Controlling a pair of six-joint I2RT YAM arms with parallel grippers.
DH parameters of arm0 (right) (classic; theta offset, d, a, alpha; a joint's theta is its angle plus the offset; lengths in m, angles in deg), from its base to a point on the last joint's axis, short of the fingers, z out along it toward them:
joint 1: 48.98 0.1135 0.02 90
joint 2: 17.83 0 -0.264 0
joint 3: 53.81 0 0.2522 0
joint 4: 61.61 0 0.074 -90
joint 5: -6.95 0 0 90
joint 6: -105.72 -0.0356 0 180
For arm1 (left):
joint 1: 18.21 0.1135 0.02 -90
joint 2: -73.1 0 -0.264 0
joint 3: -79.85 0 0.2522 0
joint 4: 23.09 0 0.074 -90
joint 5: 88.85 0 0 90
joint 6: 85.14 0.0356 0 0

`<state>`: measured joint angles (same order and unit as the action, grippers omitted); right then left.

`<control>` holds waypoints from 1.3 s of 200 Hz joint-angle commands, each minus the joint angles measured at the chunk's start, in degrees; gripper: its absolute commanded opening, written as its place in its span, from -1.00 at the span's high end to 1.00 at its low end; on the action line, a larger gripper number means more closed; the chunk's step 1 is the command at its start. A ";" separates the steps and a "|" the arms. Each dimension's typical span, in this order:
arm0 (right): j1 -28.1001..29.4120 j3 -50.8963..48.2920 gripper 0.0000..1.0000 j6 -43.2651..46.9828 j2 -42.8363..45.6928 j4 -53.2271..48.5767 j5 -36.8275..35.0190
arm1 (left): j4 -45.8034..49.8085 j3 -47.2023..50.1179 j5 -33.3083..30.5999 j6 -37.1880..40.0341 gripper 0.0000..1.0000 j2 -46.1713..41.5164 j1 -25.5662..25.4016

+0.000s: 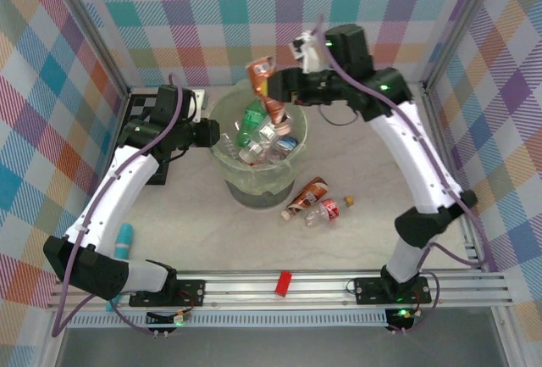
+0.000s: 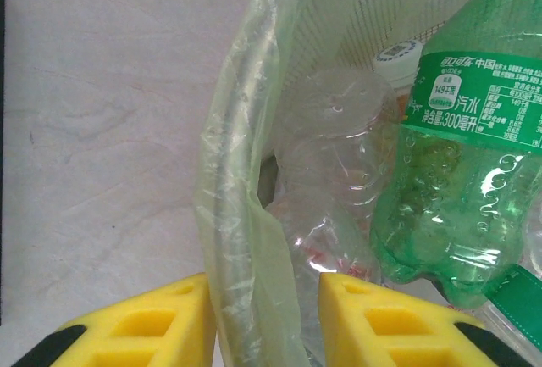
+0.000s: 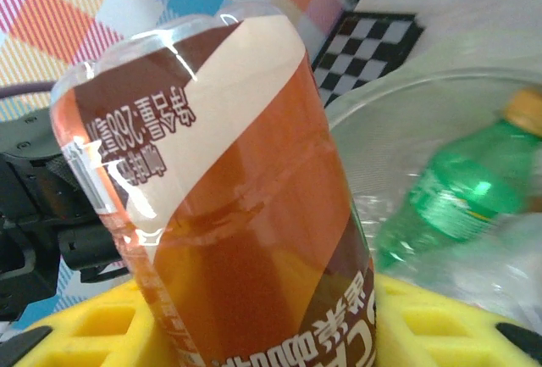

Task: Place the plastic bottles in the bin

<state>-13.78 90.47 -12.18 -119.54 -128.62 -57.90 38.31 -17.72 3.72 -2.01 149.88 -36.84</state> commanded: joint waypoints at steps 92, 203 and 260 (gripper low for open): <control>7.39 4.23 -0.37 -6.97 -11.67 -1.68 -8.11 | -1.83 0.36 -0.11 -2.18 0.43 -0.31 0.26; 7.68 6.28 -0.32 -2.61 -10.29 -3.53 -12.75 | -1.31 -1.44 0.14 -1.74 0.49 -0.09 0.27; 8.63 8.83 0.06 -1.28 -16.70 -3.34 -13.69 | -2.58 -1.72 2.17 -2.88 0.54 -0.44 0.26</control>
<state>-5.98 97.73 -14.69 -133.40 -131.81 -71.02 37.30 -17.74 3.70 -4.79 149.88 -36.76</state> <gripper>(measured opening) 0.495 0.234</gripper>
